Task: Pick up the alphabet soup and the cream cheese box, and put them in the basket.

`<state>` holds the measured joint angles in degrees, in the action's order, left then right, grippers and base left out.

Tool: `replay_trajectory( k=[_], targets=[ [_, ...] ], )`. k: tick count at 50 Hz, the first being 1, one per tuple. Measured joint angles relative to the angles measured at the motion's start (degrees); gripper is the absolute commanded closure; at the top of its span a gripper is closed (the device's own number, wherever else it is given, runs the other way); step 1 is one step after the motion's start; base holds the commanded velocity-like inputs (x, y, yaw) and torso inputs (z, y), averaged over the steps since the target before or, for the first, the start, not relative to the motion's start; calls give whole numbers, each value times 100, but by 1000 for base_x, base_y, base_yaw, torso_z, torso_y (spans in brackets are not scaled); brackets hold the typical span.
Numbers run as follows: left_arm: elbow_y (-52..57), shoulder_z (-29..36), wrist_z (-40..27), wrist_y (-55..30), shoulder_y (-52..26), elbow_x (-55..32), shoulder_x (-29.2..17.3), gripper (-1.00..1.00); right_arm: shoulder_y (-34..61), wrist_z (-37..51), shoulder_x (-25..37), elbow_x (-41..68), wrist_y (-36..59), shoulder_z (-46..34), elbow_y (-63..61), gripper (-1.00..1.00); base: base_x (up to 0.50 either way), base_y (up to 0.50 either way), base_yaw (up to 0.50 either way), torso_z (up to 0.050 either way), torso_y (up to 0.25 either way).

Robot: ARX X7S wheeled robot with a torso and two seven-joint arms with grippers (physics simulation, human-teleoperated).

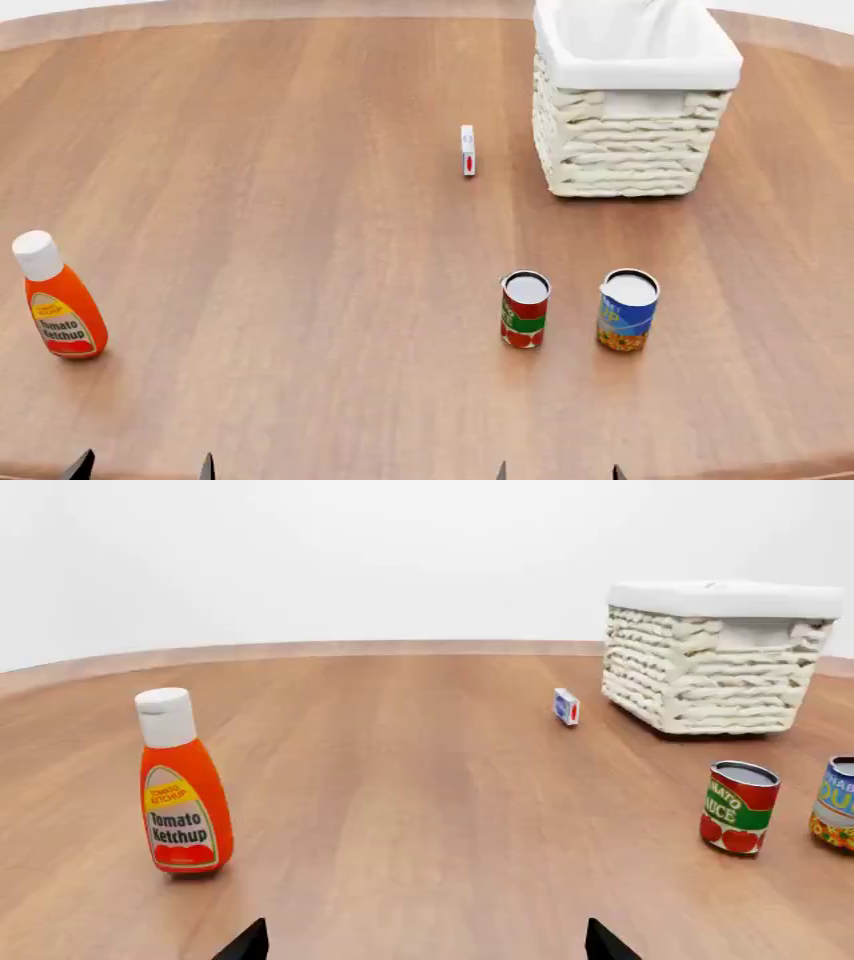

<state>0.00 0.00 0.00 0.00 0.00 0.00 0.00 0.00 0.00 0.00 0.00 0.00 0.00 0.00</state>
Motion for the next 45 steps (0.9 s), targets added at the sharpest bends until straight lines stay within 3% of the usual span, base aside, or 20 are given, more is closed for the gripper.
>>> replay_trajectory(
  k=[17,23,33,45],
  targets=[
    [374,199,-218,-112,65,-135,-216,-100,-52,240,187,168,159,-231,-360,-100,0,0,0,0,0],
    [1388,268,-269,-348,256,-118,-346,-100,-225,315,349,131,490,-326,-1422,-100,46,0,0,0,0],
    [4212,168,41,-859,517,318,-198,-100,-529,-56,276,-238,1097,-260,-4221,-100,170,0,0,0,0],
    [5464,136,149,-1064,616,512,-138,-100,-606,-292,207,-409,1428,-228,-5466,-100,227,0,0,0,0]
  ],
)
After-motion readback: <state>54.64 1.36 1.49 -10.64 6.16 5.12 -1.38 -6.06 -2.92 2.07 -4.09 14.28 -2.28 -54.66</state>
